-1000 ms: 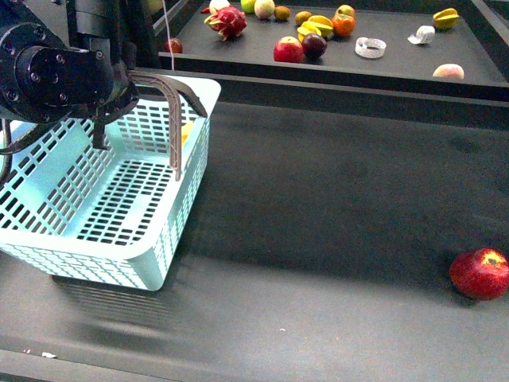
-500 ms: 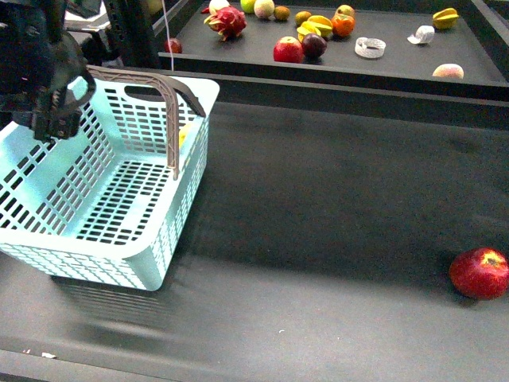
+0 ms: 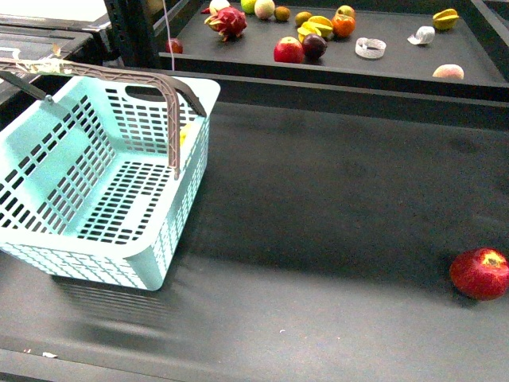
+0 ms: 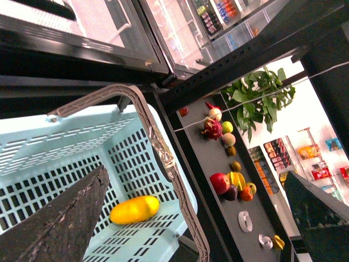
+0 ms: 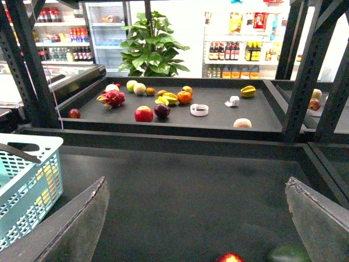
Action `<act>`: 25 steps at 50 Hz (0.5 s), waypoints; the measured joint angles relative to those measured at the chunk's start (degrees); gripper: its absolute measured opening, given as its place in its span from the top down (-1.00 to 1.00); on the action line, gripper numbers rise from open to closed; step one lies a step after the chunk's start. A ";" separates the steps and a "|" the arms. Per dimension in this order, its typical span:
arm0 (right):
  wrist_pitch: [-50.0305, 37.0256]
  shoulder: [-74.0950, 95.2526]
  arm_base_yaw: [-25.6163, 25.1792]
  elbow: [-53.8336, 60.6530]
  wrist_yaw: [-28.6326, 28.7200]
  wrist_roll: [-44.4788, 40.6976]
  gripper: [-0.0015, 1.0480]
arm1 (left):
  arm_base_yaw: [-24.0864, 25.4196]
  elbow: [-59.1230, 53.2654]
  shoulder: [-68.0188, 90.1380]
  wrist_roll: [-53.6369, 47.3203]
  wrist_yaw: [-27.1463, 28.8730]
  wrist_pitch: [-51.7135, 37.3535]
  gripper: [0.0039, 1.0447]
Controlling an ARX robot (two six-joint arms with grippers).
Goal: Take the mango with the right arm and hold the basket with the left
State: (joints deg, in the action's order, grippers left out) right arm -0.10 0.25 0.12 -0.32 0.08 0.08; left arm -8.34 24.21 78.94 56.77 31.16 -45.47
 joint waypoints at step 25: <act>0.00 -0.02 0.00 0.00 0.00 0.00 -0.84 | 1.79 -13.51 -20.94 -32.02 -21.68 -0.44 -0.34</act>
State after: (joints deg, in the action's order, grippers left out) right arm -0.10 0.23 0.12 -0.32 0.08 0.08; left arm -6.55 10.70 58.00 24.75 9.48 -45.91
